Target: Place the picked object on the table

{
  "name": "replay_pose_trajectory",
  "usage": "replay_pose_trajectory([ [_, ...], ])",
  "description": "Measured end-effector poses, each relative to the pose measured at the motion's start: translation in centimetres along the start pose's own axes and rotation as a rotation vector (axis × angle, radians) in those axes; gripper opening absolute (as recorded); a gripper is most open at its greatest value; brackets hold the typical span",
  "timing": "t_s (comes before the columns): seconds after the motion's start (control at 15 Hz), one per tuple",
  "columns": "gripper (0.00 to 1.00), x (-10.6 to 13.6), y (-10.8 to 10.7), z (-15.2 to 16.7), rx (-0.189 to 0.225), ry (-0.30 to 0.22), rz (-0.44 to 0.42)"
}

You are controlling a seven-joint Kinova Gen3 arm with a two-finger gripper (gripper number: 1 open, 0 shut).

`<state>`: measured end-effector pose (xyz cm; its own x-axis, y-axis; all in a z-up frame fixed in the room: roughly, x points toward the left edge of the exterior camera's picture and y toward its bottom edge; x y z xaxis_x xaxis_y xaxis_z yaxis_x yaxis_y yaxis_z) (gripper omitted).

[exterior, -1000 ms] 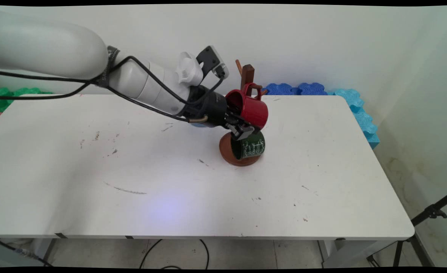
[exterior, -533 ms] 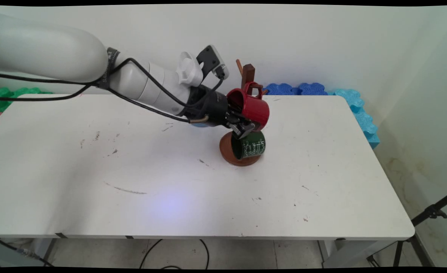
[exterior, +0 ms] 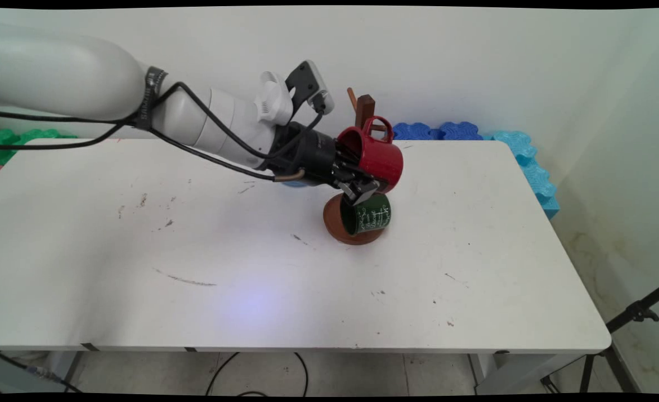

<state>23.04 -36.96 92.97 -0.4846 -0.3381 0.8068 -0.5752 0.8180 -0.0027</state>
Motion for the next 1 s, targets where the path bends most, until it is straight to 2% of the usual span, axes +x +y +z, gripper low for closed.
replay_pose_trajectory([
  [0.73,0.0,1.0,2.0,-2.7,-0.064,0.033,0.016],
  [1.0,0.0,1.3,2.7,-4.1,-0.085,0.024,0.019],
])
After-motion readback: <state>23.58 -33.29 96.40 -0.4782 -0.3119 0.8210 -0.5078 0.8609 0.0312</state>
